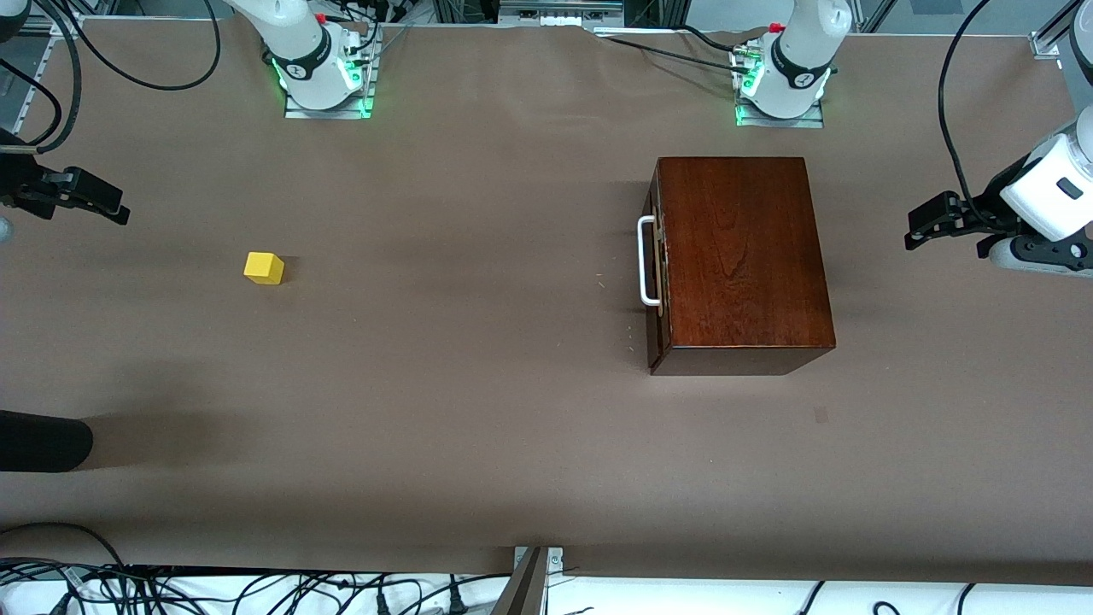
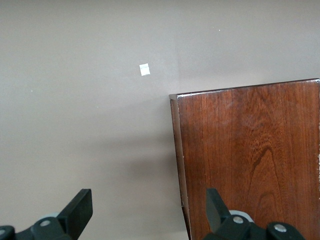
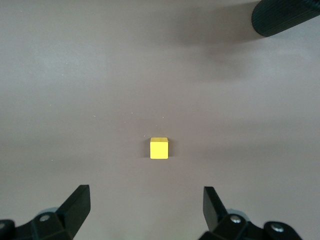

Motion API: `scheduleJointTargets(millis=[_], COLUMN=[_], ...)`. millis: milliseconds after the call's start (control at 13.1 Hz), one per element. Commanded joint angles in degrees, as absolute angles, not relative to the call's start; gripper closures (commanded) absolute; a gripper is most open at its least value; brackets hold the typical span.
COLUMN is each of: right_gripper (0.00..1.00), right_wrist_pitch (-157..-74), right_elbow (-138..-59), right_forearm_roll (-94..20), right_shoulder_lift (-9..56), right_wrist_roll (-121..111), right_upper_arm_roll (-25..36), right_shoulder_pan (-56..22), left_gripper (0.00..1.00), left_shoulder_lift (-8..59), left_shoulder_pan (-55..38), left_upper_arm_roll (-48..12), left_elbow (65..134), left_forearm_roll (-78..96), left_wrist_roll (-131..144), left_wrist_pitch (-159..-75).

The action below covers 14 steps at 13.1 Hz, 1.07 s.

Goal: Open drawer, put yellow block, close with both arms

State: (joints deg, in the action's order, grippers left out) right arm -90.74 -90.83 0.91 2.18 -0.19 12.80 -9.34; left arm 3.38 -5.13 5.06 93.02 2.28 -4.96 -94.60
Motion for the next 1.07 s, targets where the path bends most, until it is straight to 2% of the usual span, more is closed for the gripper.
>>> scheduleJointTargets(millis=[0,990], right_gripper=[0.0,0.0], right_wrist_pitch=[-90.0,-90.5], right_elbow=[-90.3,-90.3], right_forearm_roll=[1.2,1.3], right_shoulder_lift=[1.8,2.0], right_wrist_roll=[0.4,0.2], right_upper_arm_roll=[12.1,12.2], right_shoulder_pan=[-8.9,-9.1], left_gripper=[0.0,0.0], left_shoulder_lift=[3.0,3.4], left_shoulder_pan=[-5.3,-5.3], left_upper_arm_roll=[4.9,4.9], left_elbow=[93.3,93.3], left_forearm_roll=[1.1,1.1], left_wrist_roll=[-4.7,-4.7], left_wrist_pitch=[-94.9,-94.8])
